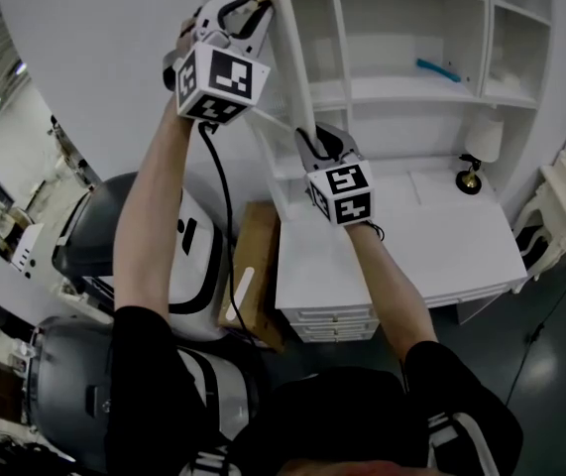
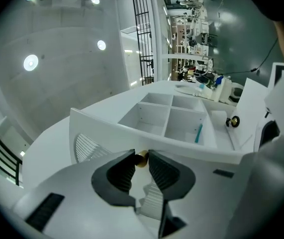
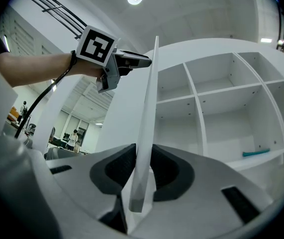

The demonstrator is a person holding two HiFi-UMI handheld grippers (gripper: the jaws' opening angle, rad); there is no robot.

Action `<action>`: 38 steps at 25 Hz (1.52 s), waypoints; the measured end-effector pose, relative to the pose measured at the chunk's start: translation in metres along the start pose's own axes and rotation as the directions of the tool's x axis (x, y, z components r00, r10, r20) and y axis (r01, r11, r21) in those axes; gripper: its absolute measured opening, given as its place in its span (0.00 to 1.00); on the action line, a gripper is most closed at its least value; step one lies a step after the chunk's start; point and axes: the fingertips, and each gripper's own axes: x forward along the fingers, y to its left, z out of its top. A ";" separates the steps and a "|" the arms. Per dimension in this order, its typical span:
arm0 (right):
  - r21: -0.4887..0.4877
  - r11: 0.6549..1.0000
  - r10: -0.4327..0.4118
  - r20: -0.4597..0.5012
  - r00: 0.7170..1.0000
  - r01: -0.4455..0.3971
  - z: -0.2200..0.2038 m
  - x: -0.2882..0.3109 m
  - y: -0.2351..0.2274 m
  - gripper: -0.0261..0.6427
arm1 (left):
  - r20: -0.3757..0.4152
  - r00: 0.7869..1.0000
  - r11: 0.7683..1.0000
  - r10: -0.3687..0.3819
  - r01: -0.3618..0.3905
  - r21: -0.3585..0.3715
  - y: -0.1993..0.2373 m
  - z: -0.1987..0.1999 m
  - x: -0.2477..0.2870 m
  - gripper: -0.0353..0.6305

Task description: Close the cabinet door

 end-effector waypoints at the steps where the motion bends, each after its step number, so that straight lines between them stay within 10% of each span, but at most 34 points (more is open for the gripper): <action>1: -0.008 1.000 0.003 -0.003 1.000 -0.003 0.000 0.000 -0.001 0.19 | -0.007 1.000 1.000 0.003 -0.003 0.007 0.000 0.000 0.001 0.19; 38: 0.074 0.991 0.109 0.008 0.994 -0.109 -0.024 0.036 -0.101 0.24 | 0.025 0.996 0.995 0.089 -0.088 -0.054 -0.034 0.007 0.099 0.19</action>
